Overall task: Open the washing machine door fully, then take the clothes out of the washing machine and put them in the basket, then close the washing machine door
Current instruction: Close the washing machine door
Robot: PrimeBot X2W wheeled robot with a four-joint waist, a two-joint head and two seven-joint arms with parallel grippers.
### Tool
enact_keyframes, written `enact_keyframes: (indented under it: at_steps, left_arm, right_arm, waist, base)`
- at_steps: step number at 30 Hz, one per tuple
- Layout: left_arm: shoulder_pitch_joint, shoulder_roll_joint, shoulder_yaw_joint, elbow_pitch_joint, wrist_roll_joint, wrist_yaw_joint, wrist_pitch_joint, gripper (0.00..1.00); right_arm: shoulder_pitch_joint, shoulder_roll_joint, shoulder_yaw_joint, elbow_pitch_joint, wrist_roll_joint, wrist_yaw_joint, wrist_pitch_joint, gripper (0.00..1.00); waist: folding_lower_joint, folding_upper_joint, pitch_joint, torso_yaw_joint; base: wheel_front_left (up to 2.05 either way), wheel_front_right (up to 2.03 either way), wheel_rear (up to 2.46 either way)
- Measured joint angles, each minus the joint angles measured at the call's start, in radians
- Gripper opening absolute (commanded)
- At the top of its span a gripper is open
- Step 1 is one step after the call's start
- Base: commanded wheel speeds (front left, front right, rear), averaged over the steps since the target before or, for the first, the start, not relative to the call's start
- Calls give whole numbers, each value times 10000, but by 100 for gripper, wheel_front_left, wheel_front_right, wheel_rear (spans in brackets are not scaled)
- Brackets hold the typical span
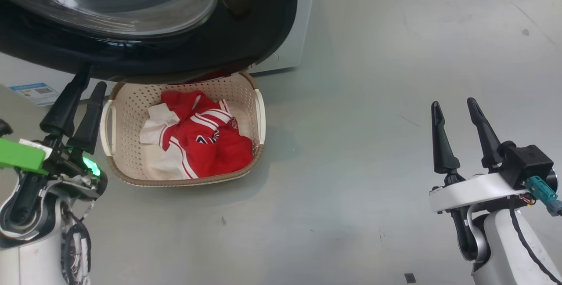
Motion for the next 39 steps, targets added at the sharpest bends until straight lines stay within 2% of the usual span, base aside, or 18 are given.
enact_keyframes:
  at_steps: [3, 9, 13, 16, 22, 29, 34, 39]
  left_arm:
    - [426, -6, 136, -230, 297, 0, -533, 100]
    - [1419, 6, 113, -928, 2382, 0, -1908, 100]
    - [1751, 19, -360, -1595, 3657, 0, -2685, 100]
    - [2127, 75, -924, -2069, 5097, 0, -3336, 100]
    - [2908, 1041, -1969, -2504, 8276, -6, -4661, 100]
    - [4051, 1620, -2451, -2153, 11398, 6, -6123, 100]
    - [4326, 1540, -2761, -2079, 12387, 495, -6792, 100]
    - [4817, 1260, -3033, -1843, 12652, 895, -7102, 100]
  right_arm:
    - [143, 0, -13, 52, 0, 0, 0, 100]
    - [441, -35, -109, 86, 0, -79, 0, 100]
    - [692, -100, -217, 92, 0, -173, 0, 100]
    - [849, -125, -249, 96, 0, -174, 0, 100]
    - [1082, -174, -217, 104, -79, -174, 0, 100]
    - [1359, -199, -50, 130, -92, -173, 2, 100]
    - [1652, -196, 48, 217, -119, -173, 31, 100]
    - [2039, -157, 92, 278, -119, -174, 75, 100]
  waist:
    - [0, 0, -283, 232]
    - [0, 0, -859, 601]
    - [0, 0, -1194, 800]
    - [0, 0, -1418, 926]
    - [0, 0, -1846, 1100]
    - [0, 0, -2344, 1176]
    - [0, 0, -2719, 1193]
    - [0, 0, -3102, 1219]
  base:
    - [0, 0, 0]
    - [0, 0, 0]
    - [0, 0, 0]
    - [0, 0, 0]
    - [0, 0, 0]
    - [0, 0, 0]
    - [0, 0, 0]
    - [0, 0, 0]
